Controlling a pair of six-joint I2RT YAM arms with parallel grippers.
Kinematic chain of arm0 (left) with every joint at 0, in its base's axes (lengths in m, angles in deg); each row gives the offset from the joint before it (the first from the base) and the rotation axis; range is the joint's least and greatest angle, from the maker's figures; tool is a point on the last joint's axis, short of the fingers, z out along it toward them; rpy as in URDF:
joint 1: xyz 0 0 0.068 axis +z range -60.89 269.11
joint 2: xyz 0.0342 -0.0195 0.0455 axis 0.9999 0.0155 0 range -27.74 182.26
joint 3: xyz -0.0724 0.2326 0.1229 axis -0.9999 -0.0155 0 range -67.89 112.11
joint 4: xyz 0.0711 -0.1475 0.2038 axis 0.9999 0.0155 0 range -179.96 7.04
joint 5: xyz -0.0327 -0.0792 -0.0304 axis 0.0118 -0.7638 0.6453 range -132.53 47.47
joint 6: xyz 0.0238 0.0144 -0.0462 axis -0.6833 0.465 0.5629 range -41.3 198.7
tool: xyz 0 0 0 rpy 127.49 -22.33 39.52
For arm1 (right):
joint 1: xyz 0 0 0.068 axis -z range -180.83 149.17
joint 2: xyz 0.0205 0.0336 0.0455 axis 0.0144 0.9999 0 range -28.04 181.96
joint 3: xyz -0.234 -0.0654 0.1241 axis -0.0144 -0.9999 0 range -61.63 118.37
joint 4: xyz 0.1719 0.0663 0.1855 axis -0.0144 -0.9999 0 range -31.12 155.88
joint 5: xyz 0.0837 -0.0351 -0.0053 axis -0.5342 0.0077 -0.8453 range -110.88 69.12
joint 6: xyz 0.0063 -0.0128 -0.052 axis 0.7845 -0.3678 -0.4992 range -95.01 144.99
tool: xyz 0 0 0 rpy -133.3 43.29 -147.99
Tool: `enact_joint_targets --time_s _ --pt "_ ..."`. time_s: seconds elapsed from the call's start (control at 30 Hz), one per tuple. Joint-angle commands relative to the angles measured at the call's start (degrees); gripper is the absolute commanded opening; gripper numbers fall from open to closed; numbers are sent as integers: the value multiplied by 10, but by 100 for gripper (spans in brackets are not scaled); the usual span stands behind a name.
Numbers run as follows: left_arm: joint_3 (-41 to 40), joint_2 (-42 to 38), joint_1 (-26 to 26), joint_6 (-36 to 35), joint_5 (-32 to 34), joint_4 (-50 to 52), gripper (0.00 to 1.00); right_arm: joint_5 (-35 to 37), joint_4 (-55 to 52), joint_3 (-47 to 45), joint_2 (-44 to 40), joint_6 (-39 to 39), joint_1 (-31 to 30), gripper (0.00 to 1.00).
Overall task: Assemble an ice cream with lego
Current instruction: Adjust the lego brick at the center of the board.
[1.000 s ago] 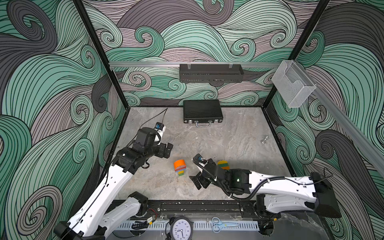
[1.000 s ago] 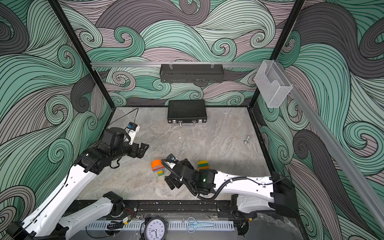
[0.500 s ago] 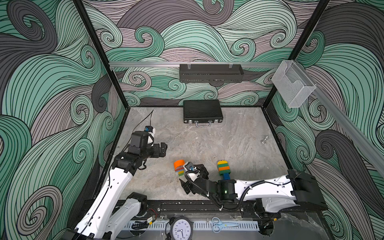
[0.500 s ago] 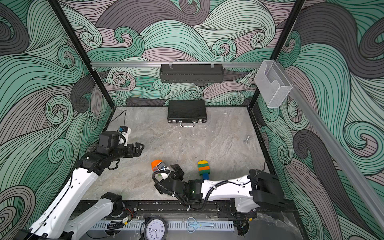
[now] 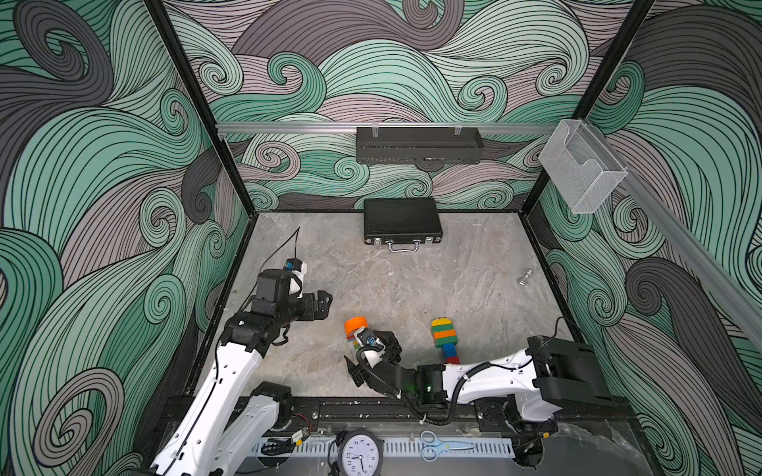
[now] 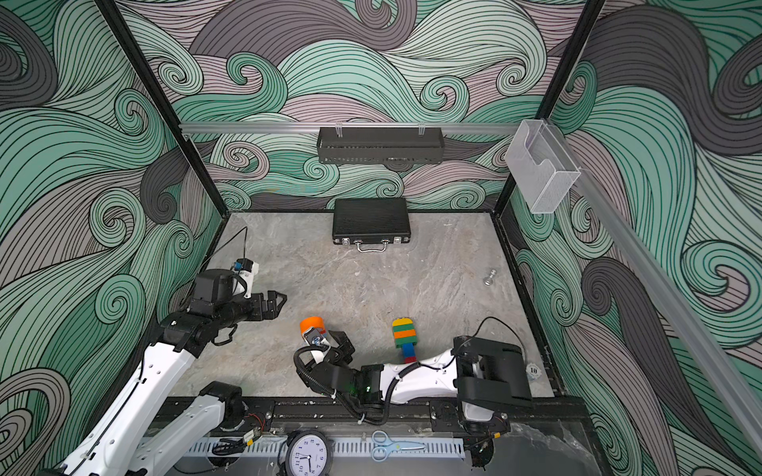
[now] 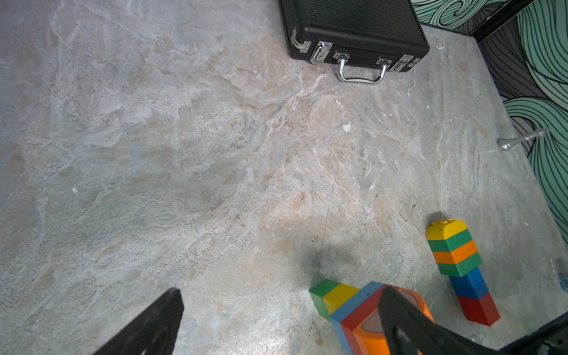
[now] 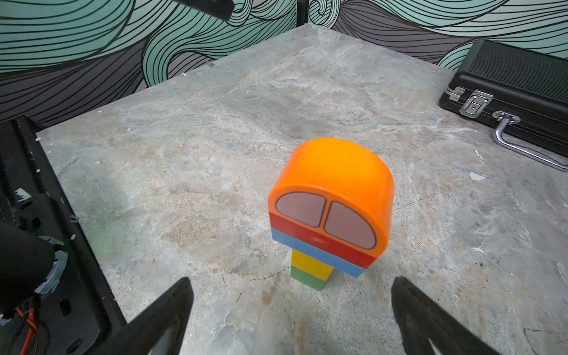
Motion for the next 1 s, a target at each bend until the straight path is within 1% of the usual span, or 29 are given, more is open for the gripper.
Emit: enact_joint_targets --time_s 0.0,0.13,0.27,0.43,0.97 --pt "-10 -12 6 18 -34 -17 99 34 50 8 13 2 3 99" --pt "-14 -11 10 29 -45 -26 99 25 58 12 15 -4 19 99" --pt "-3 -11 11 21 -43 -16 99 5 79 14 30 -14 34 99" --pt "13 -8 16 14 -42 -2 99 -2 93 19 41 -18 47 99" --pt "6 -17 23 16 -46 9 99 -8 97 34 72 -15 63 99"
